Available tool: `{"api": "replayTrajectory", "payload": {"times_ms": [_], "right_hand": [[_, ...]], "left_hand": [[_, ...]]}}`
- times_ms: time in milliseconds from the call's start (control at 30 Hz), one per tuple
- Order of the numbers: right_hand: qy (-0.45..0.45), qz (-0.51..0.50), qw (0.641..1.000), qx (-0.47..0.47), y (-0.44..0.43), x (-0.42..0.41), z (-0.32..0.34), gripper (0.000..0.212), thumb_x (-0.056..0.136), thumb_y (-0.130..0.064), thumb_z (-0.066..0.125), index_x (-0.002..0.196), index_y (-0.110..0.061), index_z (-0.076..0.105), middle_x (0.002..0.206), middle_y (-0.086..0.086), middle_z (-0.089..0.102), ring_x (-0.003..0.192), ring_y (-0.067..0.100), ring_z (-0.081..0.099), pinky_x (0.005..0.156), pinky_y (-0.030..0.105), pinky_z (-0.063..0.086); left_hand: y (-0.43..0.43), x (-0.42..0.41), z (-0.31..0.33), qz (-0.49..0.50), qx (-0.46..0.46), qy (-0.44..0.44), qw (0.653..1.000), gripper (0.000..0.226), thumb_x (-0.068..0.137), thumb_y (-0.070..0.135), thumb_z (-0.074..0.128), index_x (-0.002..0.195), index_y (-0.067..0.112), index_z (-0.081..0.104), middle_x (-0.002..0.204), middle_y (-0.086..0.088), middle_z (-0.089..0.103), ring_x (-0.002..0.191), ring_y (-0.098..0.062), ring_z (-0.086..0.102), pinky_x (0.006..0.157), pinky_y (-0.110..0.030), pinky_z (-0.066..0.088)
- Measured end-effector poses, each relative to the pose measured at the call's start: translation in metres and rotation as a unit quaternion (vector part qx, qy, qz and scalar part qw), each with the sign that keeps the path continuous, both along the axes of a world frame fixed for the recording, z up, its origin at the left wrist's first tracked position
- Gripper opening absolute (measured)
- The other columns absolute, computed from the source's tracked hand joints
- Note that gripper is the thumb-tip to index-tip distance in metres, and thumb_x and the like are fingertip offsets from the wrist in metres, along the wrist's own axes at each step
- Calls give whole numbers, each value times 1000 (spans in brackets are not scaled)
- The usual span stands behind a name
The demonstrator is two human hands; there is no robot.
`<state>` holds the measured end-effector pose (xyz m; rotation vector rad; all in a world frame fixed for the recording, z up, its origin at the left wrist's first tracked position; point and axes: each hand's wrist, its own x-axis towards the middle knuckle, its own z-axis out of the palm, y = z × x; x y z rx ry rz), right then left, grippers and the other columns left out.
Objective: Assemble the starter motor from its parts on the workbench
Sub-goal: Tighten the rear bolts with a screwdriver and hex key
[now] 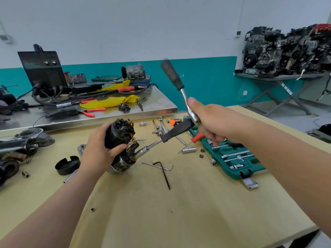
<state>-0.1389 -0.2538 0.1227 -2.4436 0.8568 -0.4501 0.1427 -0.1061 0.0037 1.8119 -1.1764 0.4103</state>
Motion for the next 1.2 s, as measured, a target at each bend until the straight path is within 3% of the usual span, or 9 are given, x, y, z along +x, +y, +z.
{"api": "replayTrajectory", "payload": {"times_ms": [133,233,367,467,567,667,800,1000,1200], "right_hand": [[-2,-31,998,-46,-15,7,-4,58,93,-62,38,68,-13,58,47,-5,57,37,7,56,40,19,39],[86,-22,980,-179,-31,10,-20,43,91,-59,44,78,-21,59,68,-7,67,50,5,56,52,28,45],[-29,-71,973,-216,-49,4,-31,40,84,-62,55,93,-23,56,99,-7,52,77,7,57,64,32,43],[-3,-29,992,-120,-55,1,-31,58,90,-56,51,137,-27,31,130,-5,56,97,7,57,77,28,43],[69,21,994,-80,-43,-2,-25,59,98,-50,40,147,-30,15,89,-5,73,69,6,65,62,27,46],[-10,77,992,97,-21,-10,-14,58,100,-39,42,149,-33,13,65,3,71,63,20,71,66,41,58],[-172,145,878,423,5,-4,-2,35,101,-29,44,136,-25,40,69,12,70,54,18,66,50,28,53],[-98,270,914,286,1,-9,7,64,84,-5,31,128,-49,43,103,13,72,93,32,70,80,42,58],[72,270,957,-76,-10,-26,-4,98,87,8,36,118,-83,14,100,-49,52,94,-14,58,75,20,52]], "left_hand": [[-1,0,1,12,16,-3,1000,72,71,28,84,132,34,46,119,7,55,112,-13,45,93,-40,40],[-4,1,4,27,30,-4,999,72,71,34,83,134,34,46,122,3,58,114,-20,49,91,-39,40],[-5,3,2,30,36,6,999,74,71,34,83,135,34,45,125,2,57,115,-22,49,94,-40,40],[-5,4,2,32,37,11,999,75,72,33,82,137,32,44,128,1,56,118,-22,48,98,-43,40],[-7,4,1,35,39,13,999,75,73,34,82,137,33,43,128,1,55,119,-22,47,98,-44,40],[-9,4,1,31,41,16,999,75,73,35,82,138,33,43,128,1,55,119,-22,47,99,-44,40],[-7,3,2,15,30,12,999,72,73,31,82,135,32,46,126,1,57,117,-22,49,98,-43,41],[-2,2,2,9,22,17,1000,72,72,29,83,134,32,47,126,1,57,118,-22,49,99,-44,42],[-1,2,2,-6,13,9,1000,71,71,28,83,131,38,45,120,10,54,115,-18,48,95,-40,40]]}}
